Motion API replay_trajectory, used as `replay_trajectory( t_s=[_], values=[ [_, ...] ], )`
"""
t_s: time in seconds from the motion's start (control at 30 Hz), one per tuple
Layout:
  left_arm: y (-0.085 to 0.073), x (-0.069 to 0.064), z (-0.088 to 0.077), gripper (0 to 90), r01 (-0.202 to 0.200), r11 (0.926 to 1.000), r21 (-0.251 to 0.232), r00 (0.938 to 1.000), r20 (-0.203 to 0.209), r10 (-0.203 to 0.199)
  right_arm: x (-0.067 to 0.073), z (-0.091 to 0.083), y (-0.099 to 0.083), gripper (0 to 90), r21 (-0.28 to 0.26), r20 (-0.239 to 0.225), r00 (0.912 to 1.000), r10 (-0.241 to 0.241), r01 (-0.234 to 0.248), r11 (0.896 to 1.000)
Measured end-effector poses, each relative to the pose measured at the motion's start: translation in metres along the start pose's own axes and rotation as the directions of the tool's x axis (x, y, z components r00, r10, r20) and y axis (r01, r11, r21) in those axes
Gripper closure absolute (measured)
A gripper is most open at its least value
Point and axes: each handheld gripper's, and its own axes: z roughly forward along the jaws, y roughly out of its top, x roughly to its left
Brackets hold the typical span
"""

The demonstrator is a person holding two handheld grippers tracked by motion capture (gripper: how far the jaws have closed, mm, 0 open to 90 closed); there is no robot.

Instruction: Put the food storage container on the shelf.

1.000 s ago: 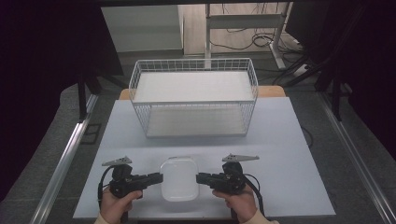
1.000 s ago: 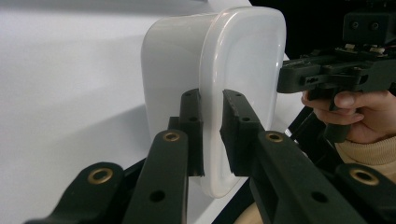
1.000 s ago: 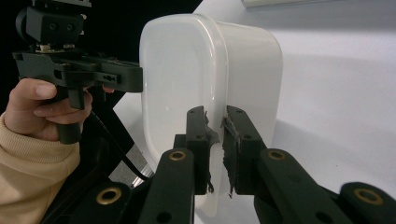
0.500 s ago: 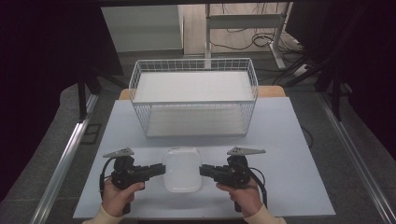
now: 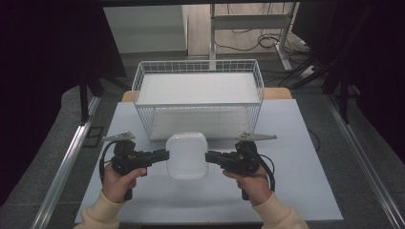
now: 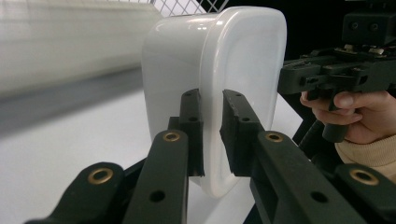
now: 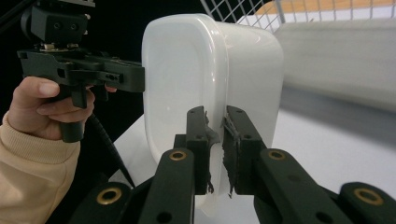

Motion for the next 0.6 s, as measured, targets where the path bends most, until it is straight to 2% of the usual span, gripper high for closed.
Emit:
replay_trajectory(
  t_s=[0.37, 0.6],
  values=[
    [0.036, -0.006, -0.001, 78.9, -0.031, 0.9993, -0.022, 0.9995, 0.0, 0.031, -0.001, -0.008, 0.034, 80.8, -0.026, 0.015, 0.9996, -0.024, 0.024, 0.999],
    [0.054, -0.01, -0.004, 78.9, -0.046, 0.9985, -0.03, 0.9989, 0.004, 0.047, 0.001, -0.014, 0.053, 80.8, -0.039, 0.018, 0.9988, -0.044, 0.045, 0.998]
  ],
)
